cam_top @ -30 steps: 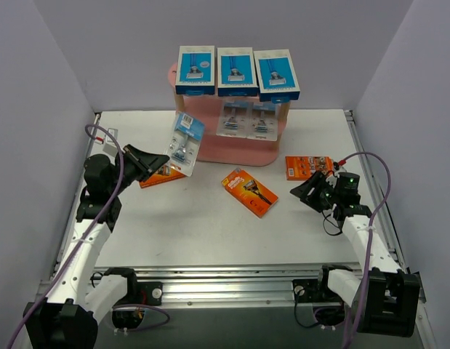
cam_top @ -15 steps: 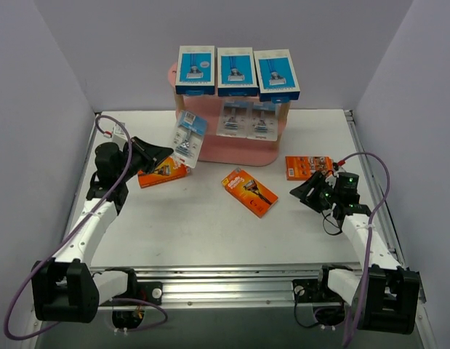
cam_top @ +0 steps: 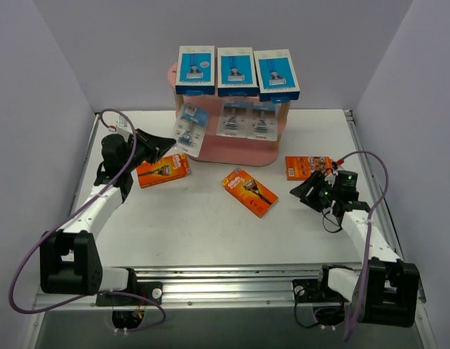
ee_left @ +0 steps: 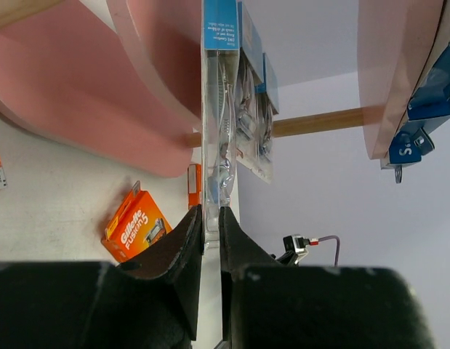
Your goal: Place and organize the shaving razors onto the shelf
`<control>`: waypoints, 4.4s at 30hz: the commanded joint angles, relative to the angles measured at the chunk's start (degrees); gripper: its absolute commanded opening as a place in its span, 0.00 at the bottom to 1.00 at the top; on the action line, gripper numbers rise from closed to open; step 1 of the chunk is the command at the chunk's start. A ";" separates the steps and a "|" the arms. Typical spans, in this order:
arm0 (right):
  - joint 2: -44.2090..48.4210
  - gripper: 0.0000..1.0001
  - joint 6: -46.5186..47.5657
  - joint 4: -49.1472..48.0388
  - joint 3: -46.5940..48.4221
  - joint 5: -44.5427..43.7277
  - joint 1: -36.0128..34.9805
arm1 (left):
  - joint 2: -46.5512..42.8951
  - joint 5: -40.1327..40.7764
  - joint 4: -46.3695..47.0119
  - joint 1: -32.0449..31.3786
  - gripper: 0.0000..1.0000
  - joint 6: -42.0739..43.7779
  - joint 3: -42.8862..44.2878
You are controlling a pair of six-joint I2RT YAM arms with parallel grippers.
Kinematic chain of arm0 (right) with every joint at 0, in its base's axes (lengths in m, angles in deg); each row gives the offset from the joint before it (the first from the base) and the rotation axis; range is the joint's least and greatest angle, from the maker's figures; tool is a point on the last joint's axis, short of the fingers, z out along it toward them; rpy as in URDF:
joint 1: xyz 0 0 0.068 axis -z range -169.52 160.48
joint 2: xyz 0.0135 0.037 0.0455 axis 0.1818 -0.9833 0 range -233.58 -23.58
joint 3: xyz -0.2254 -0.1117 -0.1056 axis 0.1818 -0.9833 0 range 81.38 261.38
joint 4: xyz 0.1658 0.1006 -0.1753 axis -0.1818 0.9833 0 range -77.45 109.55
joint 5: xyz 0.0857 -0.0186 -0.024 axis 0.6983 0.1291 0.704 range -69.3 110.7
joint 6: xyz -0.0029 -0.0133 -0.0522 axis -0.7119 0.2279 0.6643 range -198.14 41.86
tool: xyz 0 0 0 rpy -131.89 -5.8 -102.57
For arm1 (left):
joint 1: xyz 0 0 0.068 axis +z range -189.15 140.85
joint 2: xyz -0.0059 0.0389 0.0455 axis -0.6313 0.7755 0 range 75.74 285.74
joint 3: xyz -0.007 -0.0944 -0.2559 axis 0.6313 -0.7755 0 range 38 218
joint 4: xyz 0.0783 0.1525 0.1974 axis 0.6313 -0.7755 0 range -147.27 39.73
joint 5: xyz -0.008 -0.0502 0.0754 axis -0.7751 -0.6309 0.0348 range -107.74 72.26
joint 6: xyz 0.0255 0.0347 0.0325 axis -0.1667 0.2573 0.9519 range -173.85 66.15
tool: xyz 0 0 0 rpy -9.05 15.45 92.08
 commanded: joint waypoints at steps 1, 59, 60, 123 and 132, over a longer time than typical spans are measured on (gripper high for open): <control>-0.89 0.51 1.20 0.00 2.59 -0.39 -0.11 | 1.49 0.37 5.77 0.36 0.02 -1.23 4.62; -5.37 0.51 1.11 -2.37 3.82 -1.10 -0.02 | 20.39 10.74 12.36 -6.67 0.02 -6.60 14.73; -5.37 0.51 1.11 -2.37 3.82 -1.10 -0.02 | 20.48 10.66 12.28 -6.67 0.02 -6.51 14.91; -5.55 0.51 1.02 -3.95 0.48 -0.83 0.07 | 25.31 8.81 4.82 -7.38 0.46 -3.52 18.95; -5.81 0.51 0.67 -4.57 0.13 -0.57 0.07 | 24.61 8.63 -1.25 -7.11 0.48 -1.41 21.59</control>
